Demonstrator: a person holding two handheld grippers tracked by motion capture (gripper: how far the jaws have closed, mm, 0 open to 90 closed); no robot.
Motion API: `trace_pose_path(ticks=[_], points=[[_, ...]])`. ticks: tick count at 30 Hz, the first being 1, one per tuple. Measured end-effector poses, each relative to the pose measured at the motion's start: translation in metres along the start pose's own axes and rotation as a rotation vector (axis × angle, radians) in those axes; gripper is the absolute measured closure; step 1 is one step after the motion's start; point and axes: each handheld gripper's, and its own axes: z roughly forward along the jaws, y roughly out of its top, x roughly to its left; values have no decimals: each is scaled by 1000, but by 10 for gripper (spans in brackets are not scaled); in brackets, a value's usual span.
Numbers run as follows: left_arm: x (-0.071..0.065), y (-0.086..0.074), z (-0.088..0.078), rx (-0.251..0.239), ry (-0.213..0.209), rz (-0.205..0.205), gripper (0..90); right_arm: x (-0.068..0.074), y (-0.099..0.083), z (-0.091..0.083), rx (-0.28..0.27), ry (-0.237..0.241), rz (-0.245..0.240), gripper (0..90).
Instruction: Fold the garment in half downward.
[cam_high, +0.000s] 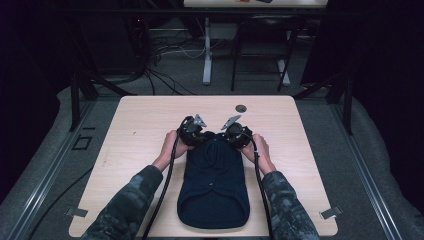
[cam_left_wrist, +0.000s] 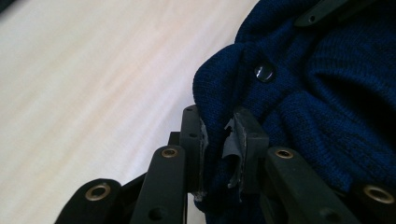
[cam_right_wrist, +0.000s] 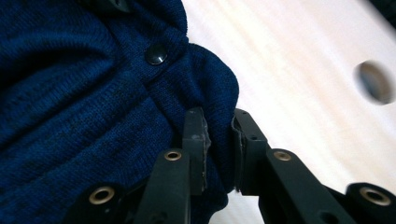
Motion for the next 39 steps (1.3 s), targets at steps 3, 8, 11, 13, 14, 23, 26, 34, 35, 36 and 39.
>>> trace_pose_path(ticks=[3, 8, 11, 13, 14, 23, 26, 34, 35, 36, 39], points=[[-1, 6, -9, -41, 30, 20, 769, -1, 2, -12, -52, -41, -13, 778], [-1, 14, -21, -80, 70, 58, 769, 0, 6, -25, -115, -112, -48, 779], [-1, 18, -27, -100, 90, 81, 770, 0, 7, -30, -139, -141, -65, 780], [-1, 20, -30, -116, 104, 97, 771, 0, 7, -34, -185, -162, -59, 780], [-1, 21, -32, -127, 114, 100, 771, -1, 8, -37, -186, -171, -70, 779], [-6, 27, -45, -199, 195, 157, 773, 2, 9, -49, -264, -256, -102, 780], [-9, 30, -49, -222, 234, 195, 774, 4, 10, -54, -285, -291, -117, 780], [-12, 33, -54, -249, 279, 235, 776, 5, 11, -59, -317, -335, -137, 780], [-12, 34, -54, -249, 282, 237, 776, 6, 11, -59, -325, -344, -142, 780], [-12, 34, -54, -250, 284, 239, 776, 5, 11, -60, -324, -347, -145, 780], [-13, 35, -56, -260, 299, 246, 776, 4, 12, -61, -334, -354, -147, 780]])
